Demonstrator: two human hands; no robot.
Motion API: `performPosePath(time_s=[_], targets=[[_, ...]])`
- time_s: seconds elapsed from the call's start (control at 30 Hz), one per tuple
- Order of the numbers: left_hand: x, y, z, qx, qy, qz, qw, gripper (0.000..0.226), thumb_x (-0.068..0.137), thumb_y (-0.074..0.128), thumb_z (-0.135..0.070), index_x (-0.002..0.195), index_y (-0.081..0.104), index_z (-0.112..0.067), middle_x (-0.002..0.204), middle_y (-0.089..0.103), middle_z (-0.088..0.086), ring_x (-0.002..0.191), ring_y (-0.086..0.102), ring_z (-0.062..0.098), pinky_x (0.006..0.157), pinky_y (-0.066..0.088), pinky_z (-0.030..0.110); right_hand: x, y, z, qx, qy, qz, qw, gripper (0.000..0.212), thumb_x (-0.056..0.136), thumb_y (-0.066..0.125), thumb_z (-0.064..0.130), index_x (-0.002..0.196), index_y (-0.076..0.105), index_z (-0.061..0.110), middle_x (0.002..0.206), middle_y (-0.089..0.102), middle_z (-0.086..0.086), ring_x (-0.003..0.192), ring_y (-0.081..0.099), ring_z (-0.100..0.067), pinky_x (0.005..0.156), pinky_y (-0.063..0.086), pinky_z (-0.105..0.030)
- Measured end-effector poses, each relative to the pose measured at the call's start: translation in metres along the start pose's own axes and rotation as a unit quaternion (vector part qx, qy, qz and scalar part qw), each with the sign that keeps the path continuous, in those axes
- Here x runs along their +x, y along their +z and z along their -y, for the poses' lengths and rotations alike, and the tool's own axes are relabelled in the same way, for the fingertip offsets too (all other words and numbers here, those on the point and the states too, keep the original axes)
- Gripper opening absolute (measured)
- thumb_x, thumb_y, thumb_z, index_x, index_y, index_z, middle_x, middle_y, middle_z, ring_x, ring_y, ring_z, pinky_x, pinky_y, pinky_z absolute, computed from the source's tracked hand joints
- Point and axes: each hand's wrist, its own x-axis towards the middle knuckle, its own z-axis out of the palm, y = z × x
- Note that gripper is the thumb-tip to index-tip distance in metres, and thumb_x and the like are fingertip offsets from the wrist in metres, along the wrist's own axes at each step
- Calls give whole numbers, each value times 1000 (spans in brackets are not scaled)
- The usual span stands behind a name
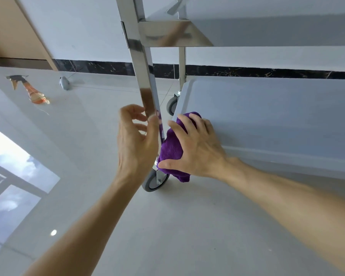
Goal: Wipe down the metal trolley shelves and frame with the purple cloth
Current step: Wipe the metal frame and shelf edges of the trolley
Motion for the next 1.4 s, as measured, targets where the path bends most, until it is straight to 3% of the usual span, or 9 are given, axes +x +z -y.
performPosePath(time_s=[0.2,0.43,0.63,0.8,0.9,1.03,1.2,1.3,1.4], targets=[[8,12,4,45,101,17,994,45,89,58,-2,125,31,-6,119,44,-3,103,58,28,75,55,43,-8,17,2,-67,-30,-19,997,74,78,67,50,142,39,23,151,35,-9,133,35,-38,106,34,-52],[10,16,15,10,114,7,993,42,83,51,-6,114,29,-23,102,48,-21,82,57,7,58,51,32,-80,-9,-93,-110,-72,-62,989,75,74,78,28,142,48,15,146,47,-12,133,45,-36,106,43,-49],[13,19,18,22,108,14,994,40,82,50,-6,111,29,-25,96,46,-25,82,54,9,62,48,31,-80,-13,-82,-141,-28,-26,989,77,70,79,26,139,50,5,141,50,-20,128,48,-44,105,42,-54],[14,19,18,39,104,10,994,40,81,50,-4,110,30,-23,98,48,-6,86,57,21,63,45,21,-22,12,-10,-148,-54,5,988,73,91,58,24,152,18,14,155,24,-16,140,25,-40,114,26,-51],[12,19,16,42,93,5,995,40,80,50,-4,111,31,-21,98,49,-3,86,57,24,64,46,25,-10,17,3,-145,-74,11,987,77,92,58,19,154,12,17,157,19,-15,143,21,-39,115,27,-51],[12,19,12,37,84,7,996,40,79,49,-5,110,32,-23,98,50,-1,86,55,24,63,47,28,-44,-3,-49,-142,-96,20,985,83,90,63,24,156,12,20,160,19,-11,146,22,-32,118,25,-44],[9,16,2,80,99,23,992,38,84,54,-2,114,33,-12,106,49,2,93,58,29,68,51,44,-123,-41,-136,-104,-20,11,994,95,69,86,26,150,37,10,153,37,-18,137,43,-35,109,41,-43],[3,9,-8,139,107,62,982,38,89,56,-5,117,31,-8,112,45,8,91,57,34,70,50,51,-150,-54,-163,-71,28,25,997,103,70,85,29,154,27,14,157,31,-13,142,38,-30,111,36,-37],[-4,-1,-22,284,122,143,940,43,90,62,-23,120,32,-19,111,44,10,63,53,29,52,47,42,-155,-53,-171,-22,50,27,998,109,76,79,34,157,6,21,163,15,-4,148,24,-22,115,31,-31]])
